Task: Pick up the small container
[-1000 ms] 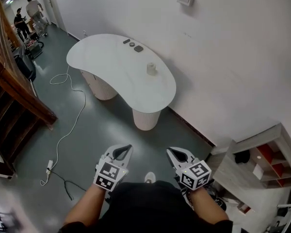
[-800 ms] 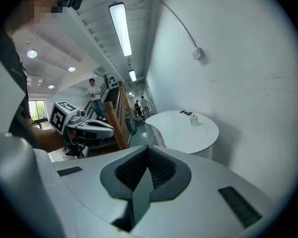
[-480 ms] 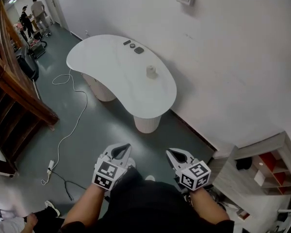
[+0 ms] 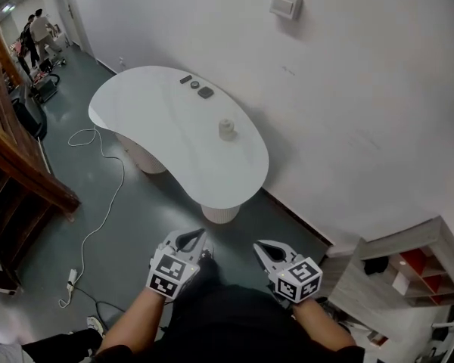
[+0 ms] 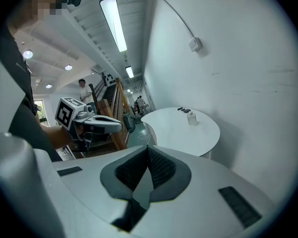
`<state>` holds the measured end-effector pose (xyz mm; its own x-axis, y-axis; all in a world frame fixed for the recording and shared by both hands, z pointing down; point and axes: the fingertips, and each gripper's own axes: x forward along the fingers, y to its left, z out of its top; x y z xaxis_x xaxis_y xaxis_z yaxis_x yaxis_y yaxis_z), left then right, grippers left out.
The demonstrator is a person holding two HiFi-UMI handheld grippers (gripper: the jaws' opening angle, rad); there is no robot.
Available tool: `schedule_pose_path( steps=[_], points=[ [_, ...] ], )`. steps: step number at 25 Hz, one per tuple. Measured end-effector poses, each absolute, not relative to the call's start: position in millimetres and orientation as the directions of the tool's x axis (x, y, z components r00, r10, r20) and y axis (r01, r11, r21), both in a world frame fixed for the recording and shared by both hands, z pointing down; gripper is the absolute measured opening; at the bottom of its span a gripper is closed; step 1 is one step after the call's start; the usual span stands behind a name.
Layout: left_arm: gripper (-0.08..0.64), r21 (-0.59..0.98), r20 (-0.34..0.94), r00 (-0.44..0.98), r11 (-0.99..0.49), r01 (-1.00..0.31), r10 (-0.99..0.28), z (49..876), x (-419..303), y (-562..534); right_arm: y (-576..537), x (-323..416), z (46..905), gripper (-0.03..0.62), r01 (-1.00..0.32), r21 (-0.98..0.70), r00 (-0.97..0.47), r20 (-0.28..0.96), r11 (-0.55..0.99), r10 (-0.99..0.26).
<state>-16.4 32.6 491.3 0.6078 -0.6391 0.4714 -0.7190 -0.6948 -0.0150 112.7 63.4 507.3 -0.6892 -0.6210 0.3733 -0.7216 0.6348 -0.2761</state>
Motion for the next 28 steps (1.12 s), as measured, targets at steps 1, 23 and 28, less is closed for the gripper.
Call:
schedule_pose_path(
  steps=[1,23,28],
  points=[
    [0.017,-0.017,0.465,0.611,-0.696,-0.718,-0.641,490,-17,19,52,111,506,-0.005,-0.725,-0.27,-0.685,0.376,0.634,-0.623],
    [0.017,-0.091,0.445,0.711,-0.817,-0.569,-0.545,479,-62,-230,-187,49,488,-0.005,-0.816,-0.214,-0.575,0.4,0.537,-0.714],
    [0.017,-0.08,0.439,0.729,-0.831,-0.55,-0.525,483,-64,-246,-197,41,489,-0.005,-0.821,-0.195,-0.563,0.425,0.536,-0.709]
  ],
)
